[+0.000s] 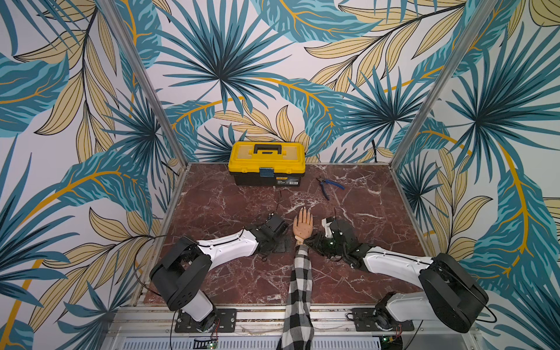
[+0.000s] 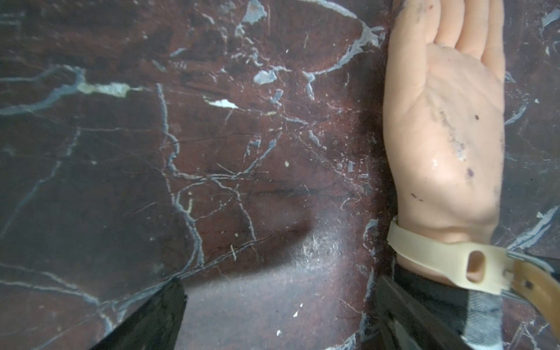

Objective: Take off the watch
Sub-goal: Untie the watch from the hand.

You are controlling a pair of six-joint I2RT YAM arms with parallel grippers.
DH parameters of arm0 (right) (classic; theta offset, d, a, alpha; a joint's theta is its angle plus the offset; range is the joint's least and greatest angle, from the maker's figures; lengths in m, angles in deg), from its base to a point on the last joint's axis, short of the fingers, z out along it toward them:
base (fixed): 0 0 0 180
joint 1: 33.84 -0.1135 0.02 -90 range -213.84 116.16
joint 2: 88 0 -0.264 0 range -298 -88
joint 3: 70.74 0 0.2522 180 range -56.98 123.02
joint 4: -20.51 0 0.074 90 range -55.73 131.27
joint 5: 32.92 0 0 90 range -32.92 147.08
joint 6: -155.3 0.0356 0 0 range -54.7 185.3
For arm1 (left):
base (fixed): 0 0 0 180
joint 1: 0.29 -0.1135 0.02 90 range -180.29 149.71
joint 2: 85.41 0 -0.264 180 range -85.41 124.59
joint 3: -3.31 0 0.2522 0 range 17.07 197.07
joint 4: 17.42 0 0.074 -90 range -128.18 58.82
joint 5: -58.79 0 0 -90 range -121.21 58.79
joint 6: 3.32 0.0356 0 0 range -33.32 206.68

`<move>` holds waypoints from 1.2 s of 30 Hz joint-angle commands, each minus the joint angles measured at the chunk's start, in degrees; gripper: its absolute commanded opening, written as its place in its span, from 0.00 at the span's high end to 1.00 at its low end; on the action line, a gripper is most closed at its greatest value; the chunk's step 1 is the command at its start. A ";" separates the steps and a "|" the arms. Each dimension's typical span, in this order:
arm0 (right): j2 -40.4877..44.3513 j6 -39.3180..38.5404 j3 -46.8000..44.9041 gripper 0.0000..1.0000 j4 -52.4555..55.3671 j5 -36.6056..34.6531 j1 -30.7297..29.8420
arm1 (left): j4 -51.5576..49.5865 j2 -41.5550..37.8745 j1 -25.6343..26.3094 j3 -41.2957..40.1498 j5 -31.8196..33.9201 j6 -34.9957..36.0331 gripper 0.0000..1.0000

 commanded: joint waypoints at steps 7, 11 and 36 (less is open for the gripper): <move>0.29 -0.88 2.24 1.00 1.49 1.42 0.12 | 1.14 0.57 0.11 -1.10 0.62 0.39 0.01; 0.26 -0.72 3.01 1.00 1.40 2.03 0.15 | 1.23 0.67 0.09 -1.08 0.53 0.46 0.01; 5.56 -8.95 7.27 0.72 13.32 2.76 0.19 | 1.42 0.36 -0.37 -0.99 0.49 0.37 0.01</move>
